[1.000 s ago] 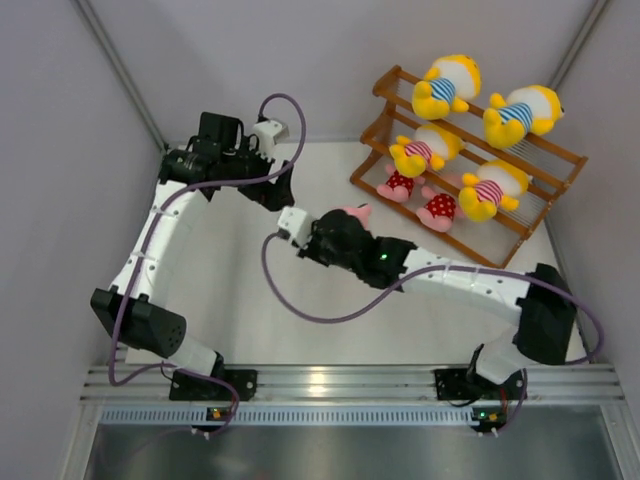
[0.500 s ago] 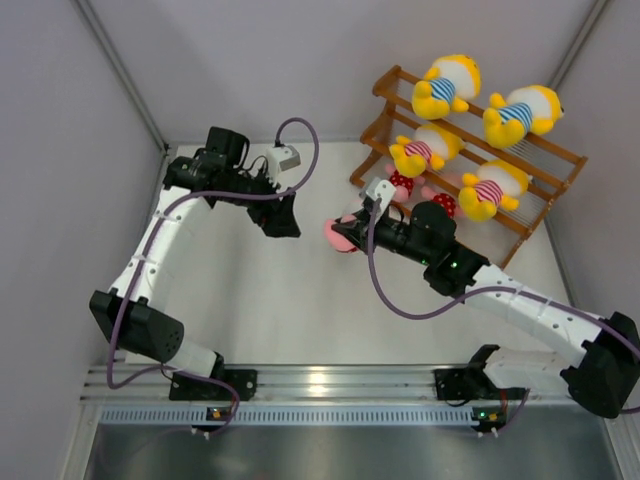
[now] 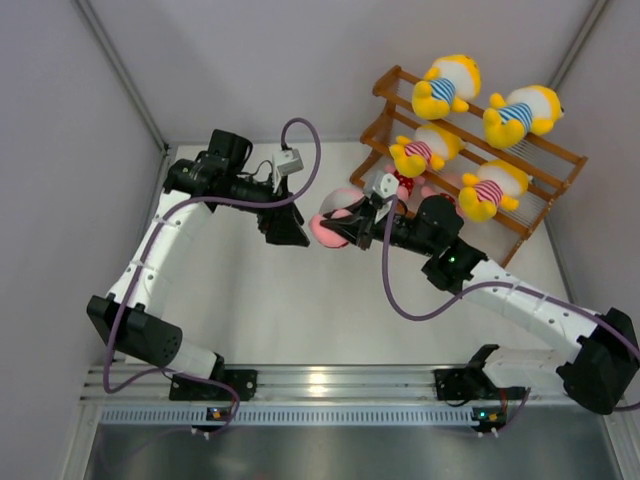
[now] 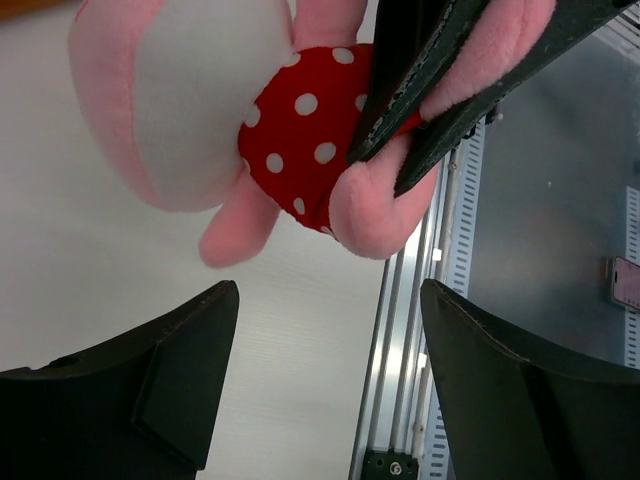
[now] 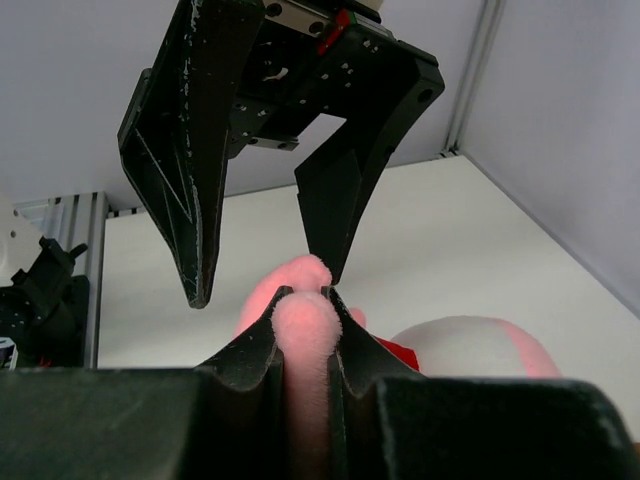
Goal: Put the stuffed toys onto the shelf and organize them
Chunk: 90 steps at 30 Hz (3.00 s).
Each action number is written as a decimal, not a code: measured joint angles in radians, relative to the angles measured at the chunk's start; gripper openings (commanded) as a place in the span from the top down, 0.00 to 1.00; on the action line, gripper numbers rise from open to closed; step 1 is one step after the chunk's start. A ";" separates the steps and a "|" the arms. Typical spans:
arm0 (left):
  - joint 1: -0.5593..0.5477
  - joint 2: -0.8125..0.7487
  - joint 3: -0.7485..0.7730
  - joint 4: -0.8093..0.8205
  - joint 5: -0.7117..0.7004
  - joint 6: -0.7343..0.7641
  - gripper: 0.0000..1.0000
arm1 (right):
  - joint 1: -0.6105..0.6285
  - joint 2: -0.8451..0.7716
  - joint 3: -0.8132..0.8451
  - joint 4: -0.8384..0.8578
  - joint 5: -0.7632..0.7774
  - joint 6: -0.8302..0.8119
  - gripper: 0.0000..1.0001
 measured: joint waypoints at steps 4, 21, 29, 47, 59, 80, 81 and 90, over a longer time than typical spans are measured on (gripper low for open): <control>0.000 0.000 0.004 -0.004 0.028 0.000 0.21 | 0.000 0.022 0.011 0.023 -0.023 0.029 1.00; -0.008 0.074 0.075 -0.025 0.055 -0.058 1.00 | -0.008 0.089 0.018 0.112 -0.054 0.106 1.00; -0.015 0.074 0.078 -0.027 -0.025 -0.024 1.00 | -0.029 0.099 0.099 -0.022 -0.090 0.130 0.18; -0.024 0.020 -0.056 -0.033 -0.248 0.265 1.00 | -0.109 0.153 0.277 -0.537 -0.199 -0.029 0.07; -0.041 0.010 -0.108 -0.049 -0.219 0.273 1.00 | -0.130 0.343 0.357 -0.573 -0.369 -0.038 0.00; -0.054 0.019 -0.106 -0.068 -0.204 0.257 0.46 | 0.016 0.314 0.254 -0.630 -0.071 -0.087 1.00; -0.055 0.022 -0.101 -0.068 -0.217 0.243 0.44 | 0.016 0.287 0.224 -0.640 -0.033 -0.088 1.00; -0.047 0.103 -0.044 -0.061 -0.381 0.127 0.43 | 0.016 0.077 0.114 -0.948 0.420 -0.212 1.00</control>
